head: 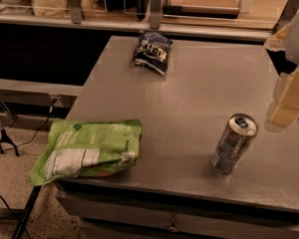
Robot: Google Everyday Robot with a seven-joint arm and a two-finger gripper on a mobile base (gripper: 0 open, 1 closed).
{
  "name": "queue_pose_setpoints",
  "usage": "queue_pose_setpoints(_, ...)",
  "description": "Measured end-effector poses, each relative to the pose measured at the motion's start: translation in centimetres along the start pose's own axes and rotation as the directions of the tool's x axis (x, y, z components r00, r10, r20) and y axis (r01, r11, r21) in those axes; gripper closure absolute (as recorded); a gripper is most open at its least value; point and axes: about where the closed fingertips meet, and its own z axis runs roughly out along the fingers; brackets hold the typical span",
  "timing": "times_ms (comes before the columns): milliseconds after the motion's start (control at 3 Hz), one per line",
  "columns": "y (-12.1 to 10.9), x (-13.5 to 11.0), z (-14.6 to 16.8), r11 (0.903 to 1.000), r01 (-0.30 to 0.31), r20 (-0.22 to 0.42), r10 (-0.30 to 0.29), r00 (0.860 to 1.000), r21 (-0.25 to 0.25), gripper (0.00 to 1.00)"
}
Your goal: Move redbull can near blue chip bag
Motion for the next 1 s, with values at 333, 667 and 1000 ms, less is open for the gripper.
queue_pose_setpoints(333, 0.4, -0.1, 0.1, 1.0000, 0.004, 0.003, -0.004, 1.000, -0.008, 0.00)
queue_pose_setpoints(667, 1.7, -0.4, 0.6, 0.9990, 0.017, 0.011, -0.017, 1.000, -0.042, 0.00)
queue_pose_setpoints(1000, 3.3, -0.8, 1.4, 0.9956, 0.036, 0.013, -0.035, 0.999, -0.087, 0.00)
